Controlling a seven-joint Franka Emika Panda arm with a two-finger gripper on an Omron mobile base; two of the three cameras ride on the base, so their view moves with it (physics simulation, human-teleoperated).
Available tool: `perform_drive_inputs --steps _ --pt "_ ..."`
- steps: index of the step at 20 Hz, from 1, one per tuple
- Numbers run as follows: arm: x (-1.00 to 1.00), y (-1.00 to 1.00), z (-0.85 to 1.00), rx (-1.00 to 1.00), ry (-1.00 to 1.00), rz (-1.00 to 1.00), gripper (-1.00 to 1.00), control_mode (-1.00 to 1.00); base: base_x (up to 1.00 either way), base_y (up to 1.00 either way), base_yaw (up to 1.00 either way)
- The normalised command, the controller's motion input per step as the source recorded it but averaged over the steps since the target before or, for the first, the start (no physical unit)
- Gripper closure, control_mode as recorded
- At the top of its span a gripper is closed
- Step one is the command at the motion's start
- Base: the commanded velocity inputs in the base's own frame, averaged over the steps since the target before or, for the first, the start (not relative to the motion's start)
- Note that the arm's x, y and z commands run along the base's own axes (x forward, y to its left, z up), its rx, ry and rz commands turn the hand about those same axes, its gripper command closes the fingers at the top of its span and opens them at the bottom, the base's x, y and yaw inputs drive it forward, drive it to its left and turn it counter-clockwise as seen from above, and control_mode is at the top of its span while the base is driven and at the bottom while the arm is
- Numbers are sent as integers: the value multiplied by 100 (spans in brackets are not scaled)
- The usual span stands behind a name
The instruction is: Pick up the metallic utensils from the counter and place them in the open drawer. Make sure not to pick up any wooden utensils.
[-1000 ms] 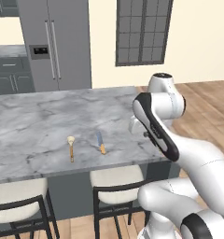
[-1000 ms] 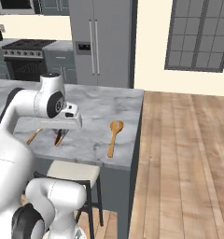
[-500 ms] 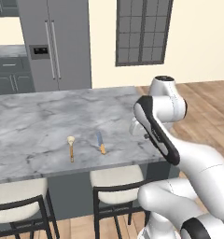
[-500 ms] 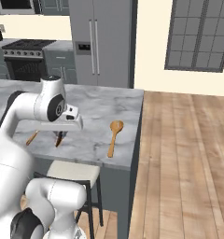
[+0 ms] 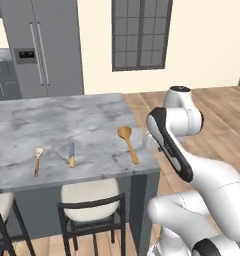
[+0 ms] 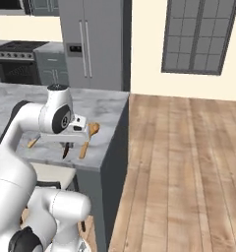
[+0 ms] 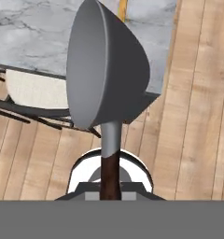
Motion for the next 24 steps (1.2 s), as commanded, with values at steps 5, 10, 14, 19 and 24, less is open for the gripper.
perform_drive_inputs --steps 5,10,14,19,24 --pt "0 0 0 0 0 0 100 100 6 -100 -1" --pt "0 0 0 0 0 0 100 100 86 -83 12" --pt "0 0 0 0 0 0 100 100 100 -87 29" --pt "0 0 0 0 0 0 100 100 100 -72 48" --pt "0 0 0 0 0 0 100 100 100 -70 49"
